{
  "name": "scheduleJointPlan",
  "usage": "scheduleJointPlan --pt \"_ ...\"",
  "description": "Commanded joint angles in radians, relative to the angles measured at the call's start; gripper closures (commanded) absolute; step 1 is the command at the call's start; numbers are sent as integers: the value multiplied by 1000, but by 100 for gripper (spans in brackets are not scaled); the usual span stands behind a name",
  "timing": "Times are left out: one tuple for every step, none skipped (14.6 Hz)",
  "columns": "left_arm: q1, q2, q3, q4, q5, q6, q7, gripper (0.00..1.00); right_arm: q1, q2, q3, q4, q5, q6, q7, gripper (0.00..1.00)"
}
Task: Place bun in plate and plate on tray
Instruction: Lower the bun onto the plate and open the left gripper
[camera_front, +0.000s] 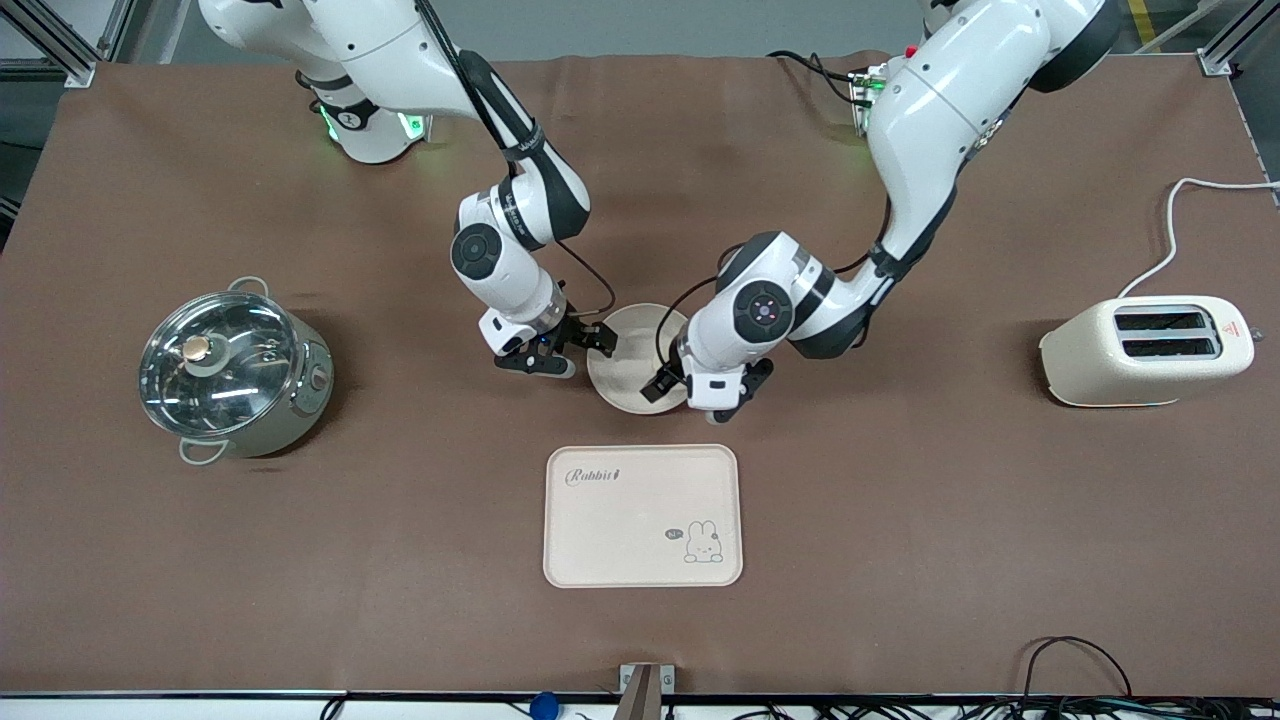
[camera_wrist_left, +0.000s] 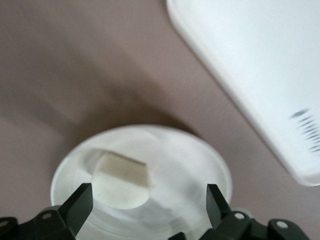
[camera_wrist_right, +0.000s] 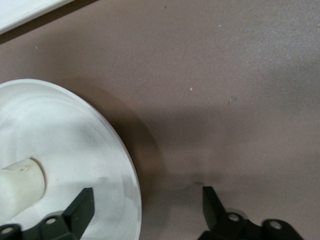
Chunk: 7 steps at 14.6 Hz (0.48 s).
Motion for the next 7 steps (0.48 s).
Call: scheduleJointPlan --pt "65 -132 25 18 91 -130 39 0 14 2 -9 4 15 0 5 23" --pt "89 -156 25 35 139 -188 74 0 14 2 -9 4 15 -2 6 32" --pt "112 -179 25 50 185 -243 121 0 14 2 -9 4 15 -2 8 40" --pt "143 -209 27 62 223 -298 183 0 14 2 -9 4 17 -2 8 48" --pt "175 -236 27 69 243 -339 243 0 14 2 -9 5 18 -2 9 55" --pt "211 -267 27 69 256 -360 318 0 14 2 -9 5 21 -3 9 62" --pt "244 -298 25 69 259 -370 397 0 13 2 -9 5 24 -5 14 69"
